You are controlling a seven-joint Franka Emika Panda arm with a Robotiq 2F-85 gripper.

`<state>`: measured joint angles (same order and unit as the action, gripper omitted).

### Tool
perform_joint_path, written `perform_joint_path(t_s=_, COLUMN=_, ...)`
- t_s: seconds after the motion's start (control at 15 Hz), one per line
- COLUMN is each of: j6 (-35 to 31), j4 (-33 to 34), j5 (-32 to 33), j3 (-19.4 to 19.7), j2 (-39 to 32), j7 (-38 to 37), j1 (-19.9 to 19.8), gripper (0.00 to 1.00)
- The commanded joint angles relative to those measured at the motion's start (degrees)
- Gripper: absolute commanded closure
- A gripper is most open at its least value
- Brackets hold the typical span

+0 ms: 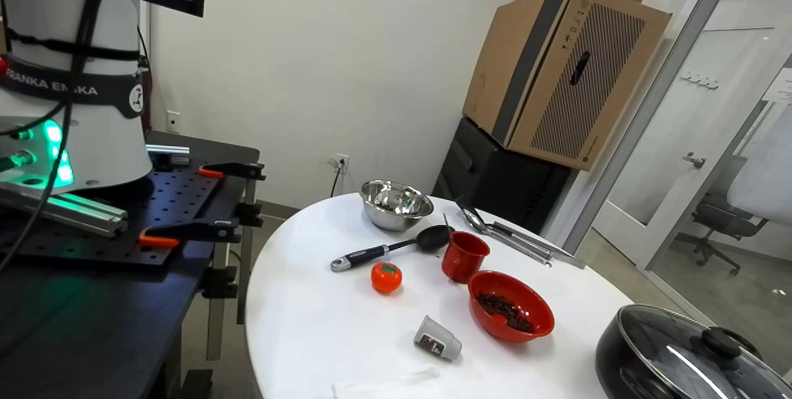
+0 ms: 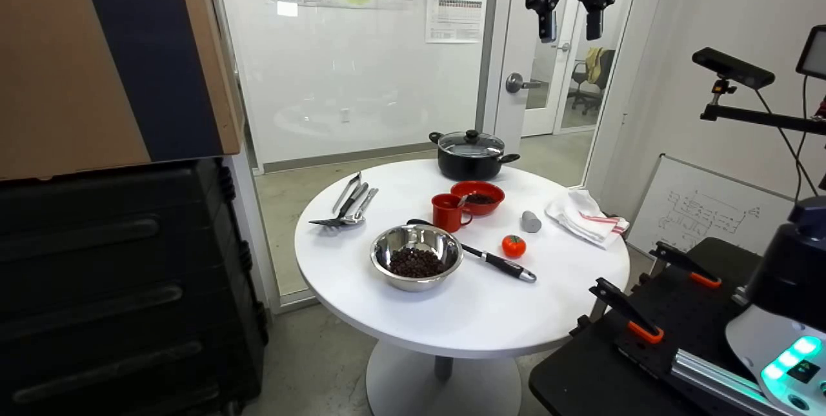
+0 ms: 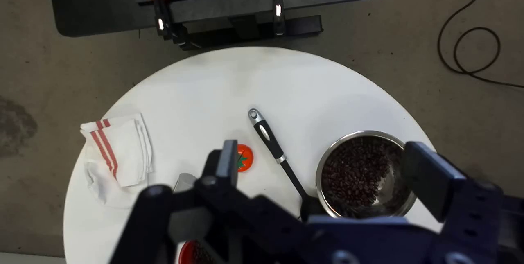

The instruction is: Put the red and white towel in the silver bowl

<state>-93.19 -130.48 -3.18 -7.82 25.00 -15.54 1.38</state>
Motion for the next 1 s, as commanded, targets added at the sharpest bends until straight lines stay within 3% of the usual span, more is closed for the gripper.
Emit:
perform_joint_path(t_s=0.0, j6=0.1, j4=0.1, j5=0.1, j3=0.3, j2=-0.1, j7=-0.1, j1=0.3, gripper=0.0)
perform_joint_path(t_s=0.93, j6=-0.7, j4=0.4, j5=0.3, j3=0.1, j2=-0.8, j7=-0.7, j1=0.2, gripper=0.0)
